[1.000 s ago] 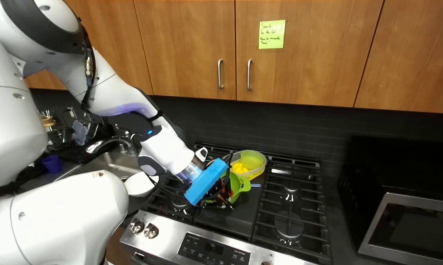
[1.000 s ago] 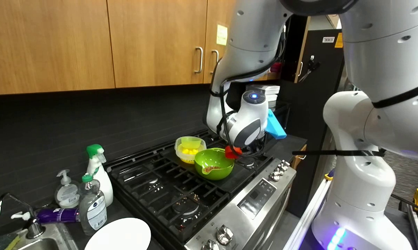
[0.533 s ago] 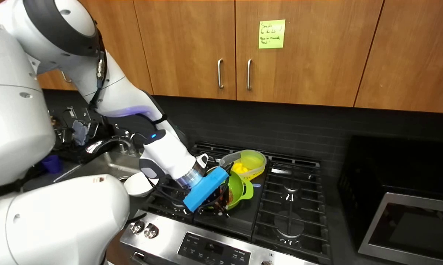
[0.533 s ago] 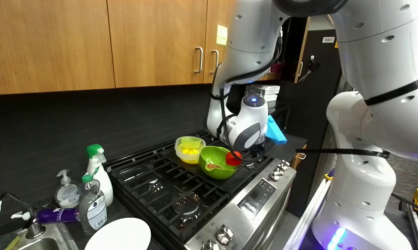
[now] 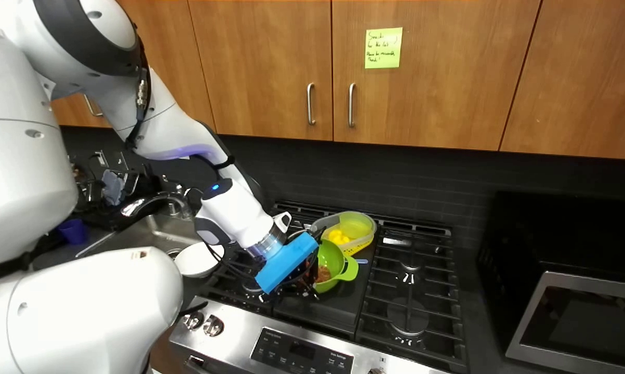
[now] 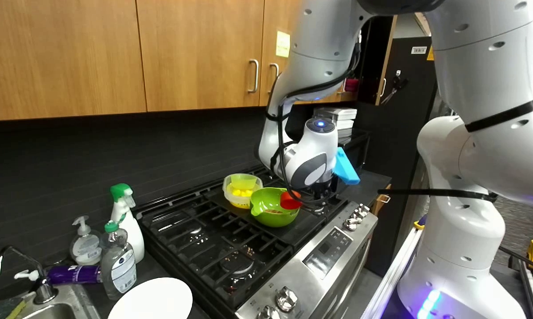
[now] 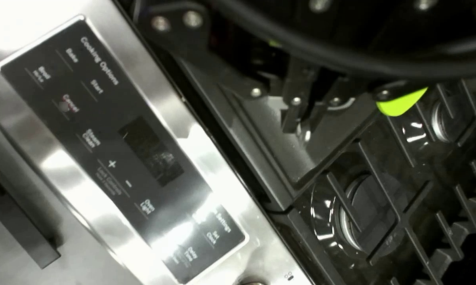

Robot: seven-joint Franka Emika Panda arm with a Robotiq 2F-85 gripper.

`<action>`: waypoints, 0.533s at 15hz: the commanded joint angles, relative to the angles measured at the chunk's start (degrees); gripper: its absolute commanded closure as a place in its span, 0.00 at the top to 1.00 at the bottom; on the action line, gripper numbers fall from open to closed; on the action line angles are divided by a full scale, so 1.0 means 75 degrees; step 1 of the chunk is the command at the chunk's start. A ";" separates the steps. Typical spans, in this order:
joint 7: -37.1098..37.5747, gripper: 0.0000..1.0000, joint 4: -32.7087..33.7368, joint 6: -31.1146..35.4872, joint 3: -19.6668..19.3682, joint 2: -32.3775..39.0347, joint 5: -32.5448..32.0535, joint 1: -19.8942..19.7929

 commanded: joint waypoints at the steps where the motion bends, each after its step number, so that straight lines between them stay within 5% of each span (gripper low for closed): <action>1: -0.0181 0.01 0.0237 0.0099 -0.0234 -0.0526 0.0367 0.0149; 8: -0.0169 0.01 0.0942 0.0102 -0.0087 -0.0110 0.0560 -0.0272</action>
